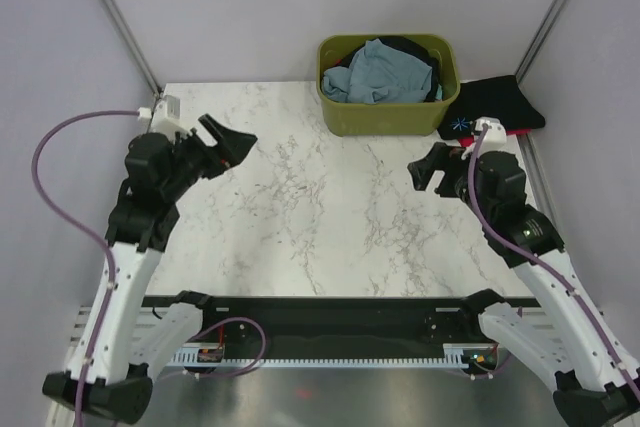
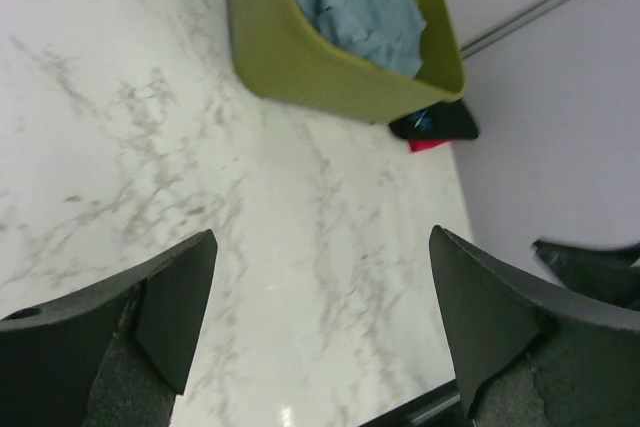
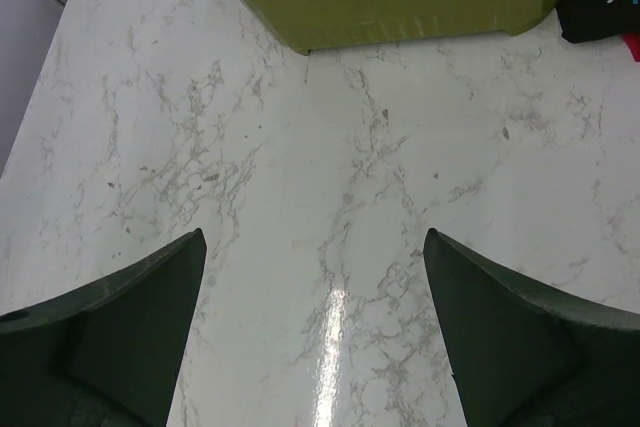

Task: Fold and stack the t-shirts

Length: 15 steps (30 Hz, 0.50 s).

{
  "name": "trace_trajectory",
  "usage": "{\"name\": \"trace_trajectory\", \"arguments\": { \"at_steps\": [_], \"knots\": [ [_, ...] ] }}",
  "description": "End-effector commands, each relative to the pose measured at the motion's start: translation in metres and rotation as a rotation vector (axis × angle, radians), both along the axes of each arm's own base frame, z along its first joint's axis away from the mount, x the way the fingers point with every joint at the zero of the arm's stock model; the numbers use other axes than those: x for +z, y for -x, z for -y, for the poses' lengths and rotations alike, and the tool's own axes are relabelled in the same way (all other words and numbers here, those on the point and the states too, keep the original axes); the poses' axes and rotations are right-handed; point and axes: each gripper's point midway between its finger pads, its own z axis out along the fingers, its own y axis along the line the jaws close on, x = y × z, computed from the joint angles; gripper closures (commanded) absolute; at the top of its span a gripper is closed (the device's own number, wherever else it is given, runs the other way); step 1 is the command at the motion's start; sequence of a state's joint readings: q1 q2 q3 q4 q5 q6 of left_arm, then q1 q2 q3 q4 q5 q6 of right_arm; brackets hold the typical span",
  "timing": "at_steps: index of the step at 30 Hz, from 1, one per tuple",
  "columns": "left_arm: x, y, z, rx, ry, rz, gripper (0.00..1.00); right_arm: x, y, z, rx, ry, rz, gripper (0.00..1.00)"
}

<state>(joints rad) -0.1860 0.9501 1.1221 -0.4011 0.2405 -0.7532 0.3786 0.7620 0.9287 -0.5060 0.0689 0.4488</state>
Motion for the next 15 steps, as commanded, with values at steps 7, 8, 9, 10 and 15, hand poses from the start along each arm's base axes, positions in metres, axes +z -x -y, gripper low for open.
{"name": "trace_trajectory", "arguments": {
  "at_steps": [7,8,9,10,15],
  "knots": [
    [-0.087,0.096,-0.066,0.086,-0.42,-0.02,0.0,0.058,-0.059,-0.016,-0.001,0.035,0.147,0.02],
    [-0.086,0.101,-0.067,0.095,-0.41,-0.006,0.0,0.075,-0.065,-0.019,0.0,0.028,0.17,0.02],
    [-0.075,0.109,-0.067,0.098,-0.398,0.049,0.01,0.068,-0.079,-0.023,-0.004,0.044,0.142,0.02],
    [-0.071,0.111,-0.068,0.103,-0.398,0.069,0.0,0.071,-0.086,-0.025,-0.009,0.049,0.142,0.02],
    [-0.078,0.115,-0.084,0.217,-0.362,0.106,0.0,0.08,-0.149,-0.039,-0.049,0.101,0.13,0.02]
  ]
}}
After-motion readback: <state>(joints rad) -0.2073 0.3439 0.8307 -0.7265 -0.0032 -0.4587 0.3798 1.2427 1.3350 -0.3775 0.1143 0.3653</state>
